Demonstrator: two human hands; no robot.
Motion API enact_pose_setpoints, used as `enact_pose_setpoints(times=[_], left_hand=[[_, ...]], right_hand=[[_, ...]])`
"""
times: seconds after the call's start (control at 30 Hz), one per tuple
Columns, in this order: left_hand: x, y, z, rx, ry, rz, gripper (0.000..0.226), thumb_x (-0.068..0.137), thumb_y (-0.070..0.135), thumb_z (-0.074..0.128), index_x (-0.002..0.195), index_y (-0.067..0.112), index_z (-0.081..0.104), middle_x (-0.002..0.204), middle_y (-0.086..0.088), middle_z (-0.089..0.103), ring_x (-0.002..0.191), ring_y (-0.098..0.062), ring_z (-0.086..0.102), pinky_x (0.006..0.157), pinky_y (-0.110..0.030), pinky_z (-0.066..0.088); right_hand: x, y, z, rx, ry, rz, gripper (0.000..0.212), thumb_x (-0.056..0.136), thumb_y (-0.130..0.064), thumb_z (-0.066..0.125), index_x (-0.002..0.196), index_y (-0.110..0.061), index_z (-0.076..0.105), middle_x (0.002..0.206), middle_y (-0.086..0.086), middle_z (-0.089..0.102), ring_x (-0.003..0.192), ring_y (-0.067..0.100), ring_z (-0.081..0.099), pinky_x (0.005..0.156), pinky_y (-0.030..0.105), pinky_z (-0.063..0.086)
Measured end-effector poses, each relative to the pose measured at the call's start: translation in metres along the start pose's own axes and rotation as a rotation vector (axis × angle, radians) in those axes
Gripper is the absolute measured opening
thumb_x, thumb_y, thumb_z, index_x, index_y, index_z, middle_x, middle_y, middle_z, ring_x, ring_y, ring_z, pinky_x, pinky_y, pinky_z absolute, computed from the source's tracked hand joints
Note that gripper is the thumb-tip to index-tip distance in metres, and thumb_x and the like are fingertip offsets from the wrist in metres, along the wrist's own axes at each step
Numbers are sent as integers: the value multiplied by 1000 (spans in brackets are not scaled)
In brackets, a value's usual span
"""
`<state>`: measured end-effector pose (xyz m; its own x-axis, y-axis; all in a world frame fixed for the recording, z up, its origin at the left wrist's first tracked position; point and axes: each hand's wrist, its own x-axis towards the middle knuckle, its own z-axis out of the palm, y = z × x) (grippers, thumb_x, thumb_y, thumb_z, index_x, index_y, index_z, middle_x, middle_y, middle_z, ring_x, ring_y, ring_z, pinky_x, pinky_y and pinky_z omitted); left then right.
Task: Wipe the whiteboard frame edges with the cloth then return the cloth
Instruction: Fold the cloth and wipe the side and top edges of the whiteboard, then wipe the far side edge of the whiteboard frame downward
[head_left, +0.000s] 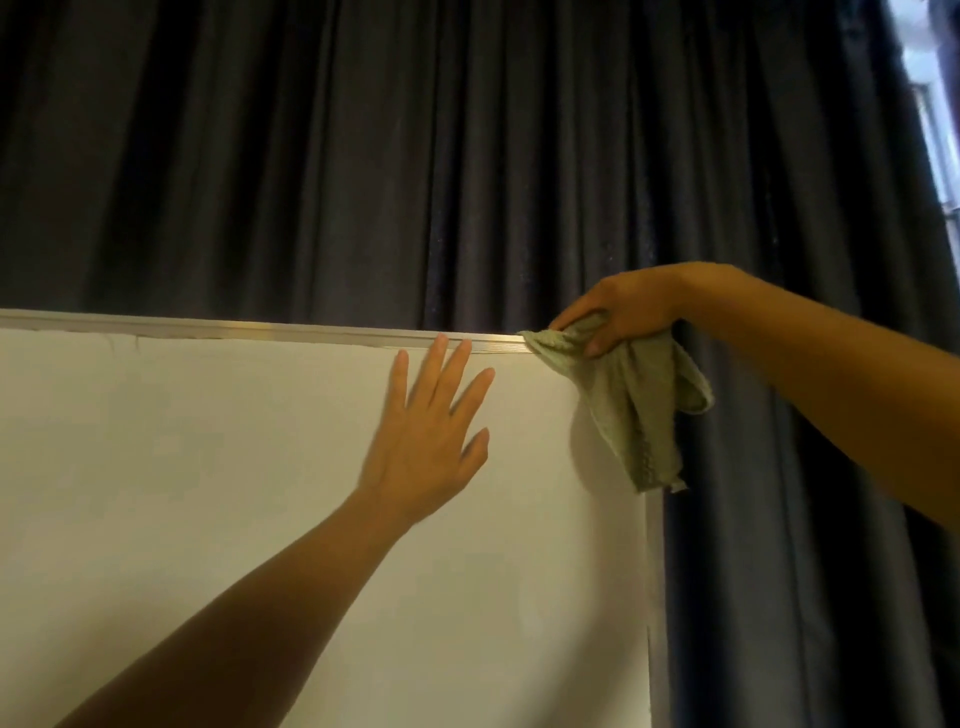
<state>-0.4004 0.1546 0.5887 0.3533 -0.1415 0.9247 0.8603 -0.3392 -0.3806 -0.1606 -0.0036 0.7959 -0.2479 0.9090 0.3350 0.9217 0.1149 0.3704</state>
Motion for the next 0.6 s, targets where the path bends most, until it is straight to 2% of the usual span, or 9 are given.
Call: enact_pose_setpoints(times=[0.1,0.13,0.17,0.23,0.3,0.4,0.5,0.6], left_hand=[[15,12,3,-22,30,27,72,105,66,23,168,30,20,179,-6,4,165,-35,1,130,-64,-2],[21,16,4,-26,33,21,72,106,66,23,168,30,20,179,-6,4,166,-34,1,131,-63,-3],[24,19,6,-22,33,11,71,106,64,24,168,29,19,179,-7,4,166,-34,0,131,-61,-4],[25,21,11,-6,44,-9,71,107,62,24,169,28,16,179,-7,2,166,-34,-1,131,-60,-3],[23,18,14,3,49,-12,71,108,61,23,169,27,13,179,-7,1,165,-34,-2,131,-61,-1],[22,13,13,17,47,-3,71,108,61,21,169,27,12,179,-9,-1,165,-36,-3,130,-65,5],[19,7,8,21,26,-6,73,107,64,21,170,28,11,179,-8,-3,165,-36,-2,129,-66,7],[12,-5,1,25,1,-10,75,107,67,19,170,28,10,179,-8,-3,165,-36,-2,129,-67,8]], right_hand=[[-24,10,4,185,72,-4,43,88,-43,73,113,-71,54,109,-34,63,101,-4,61,86,15,45],[-31,11,15,269,136,-12,39,88,-45,72,112,-71,56,109,-34,64,103,-7,61,86,13,47],[-35,10,32,361,244,-23,36,89,-45,71,116,-66,59,111,-32,65,105,-9,60,89,15,48],[-36,7,78,570,582,-40,36,93,-37,69,127,-44,63,117,-23,67,109,-7,61,98,25,51],[-29,-3,119,770,903,-38,37,96,-24,67,132,-28,63,123,-11,68,115,4,62,104,36,49],[-10,-29,149,1051,1220,73,38,97,-20,62,135,-24,61,127,-7,67,116,6,62,103,37,50],[0,-48,152,1068,1342,173,42,98,-26,60,140,-29,56,132,-11,62,120,8,58,106,38,47],[2,-66,162,1079,1351,186,46,100,-28,58,146,-29,49,137,-11,57,126,9,55,110,36,44]])
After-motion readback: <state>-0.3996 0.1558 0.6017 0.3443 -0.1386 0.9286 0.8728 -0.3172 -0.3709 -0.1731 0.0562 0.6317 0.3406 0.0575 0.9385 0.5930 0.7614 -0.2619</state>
